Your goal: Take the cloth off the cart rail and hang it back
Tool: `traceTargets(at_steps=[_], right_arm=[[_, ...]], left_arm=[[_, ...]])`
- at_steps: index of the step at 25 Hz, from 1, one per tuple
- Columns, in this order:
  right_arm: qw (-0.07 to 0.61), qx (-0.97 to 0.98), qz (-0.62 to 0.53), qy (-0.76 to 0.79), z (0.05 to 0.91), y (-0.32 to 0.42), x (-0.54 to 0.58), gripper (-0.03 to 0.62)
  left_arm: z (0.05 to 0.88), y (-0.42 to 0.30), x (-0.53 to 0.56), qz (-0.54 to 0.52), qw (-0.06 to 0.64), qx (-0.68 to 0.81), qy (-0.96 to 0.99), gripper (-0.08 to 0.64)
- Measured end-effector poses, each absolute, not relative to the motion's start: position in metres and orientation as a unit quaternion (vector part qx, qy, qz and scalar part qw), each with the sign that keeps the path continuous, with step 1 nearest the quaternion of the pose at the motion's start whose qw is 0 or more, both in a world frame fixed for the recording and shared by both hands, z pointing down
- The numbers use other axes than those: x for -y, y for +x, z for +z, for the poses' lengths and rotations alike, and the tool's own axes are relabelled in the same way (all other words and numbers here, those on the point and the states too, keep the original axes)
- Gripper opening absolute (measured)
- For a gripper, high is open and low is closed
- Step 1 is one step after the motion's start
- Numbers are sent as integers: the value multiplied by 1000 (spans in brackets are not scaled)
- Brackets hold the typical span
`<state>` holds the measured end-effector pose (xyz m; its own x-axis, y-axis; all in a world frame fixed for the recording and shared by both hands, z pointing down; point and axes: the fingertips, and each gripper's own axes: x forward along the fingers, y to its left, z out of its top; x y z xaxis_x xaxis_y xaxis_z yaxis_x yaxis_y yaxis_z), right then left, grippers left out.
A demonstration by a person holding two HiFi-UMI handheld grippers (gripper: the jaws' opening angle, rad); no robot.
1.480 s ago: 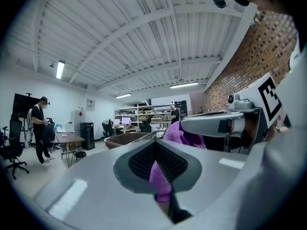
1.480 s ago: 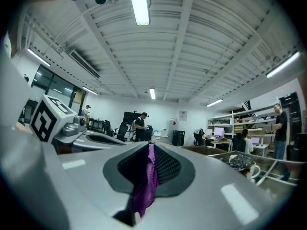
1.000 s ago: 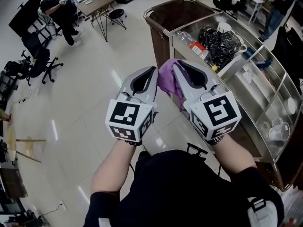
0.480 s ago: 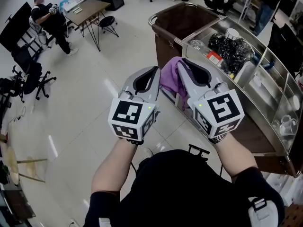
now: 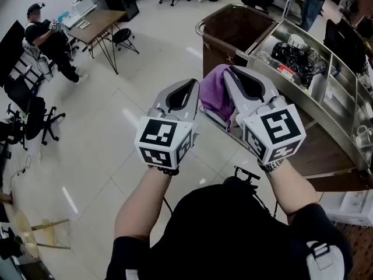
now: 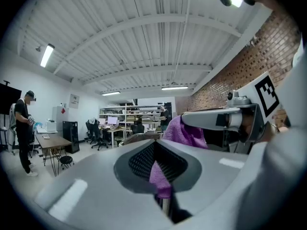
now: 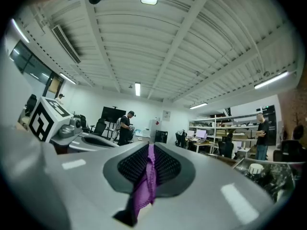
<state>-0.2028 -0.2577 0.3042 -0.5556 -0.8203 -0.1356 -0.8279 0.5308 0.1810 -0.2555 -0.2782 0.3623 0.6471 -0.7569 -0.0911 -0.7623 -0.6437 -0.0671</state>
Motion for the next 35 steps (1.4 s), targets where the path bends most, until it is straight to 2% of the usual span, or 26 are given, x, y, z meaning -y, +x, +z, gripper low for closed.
traceTargets(at_steps=[10, 21, 32, 35], right_arm=[[20, -865, 117, -488, 293, -238, 299, 32], [43, -851, 119, -509, 267, -249, 398, 32], [33, -847, 105, -521, 235, -178, 528, 32], [28, -840, 102, -533, 214, -197, 541, 32]], left_arm=[[363, -288, 321, 31, 41, -397, -916, 0], [344, -296, 427, 29, 53, -369, -927, 0], [309, -224, 556, 25, 43, -363, -931, 0], [290, -242, 569, 26, 40, -350, -936, 0]])
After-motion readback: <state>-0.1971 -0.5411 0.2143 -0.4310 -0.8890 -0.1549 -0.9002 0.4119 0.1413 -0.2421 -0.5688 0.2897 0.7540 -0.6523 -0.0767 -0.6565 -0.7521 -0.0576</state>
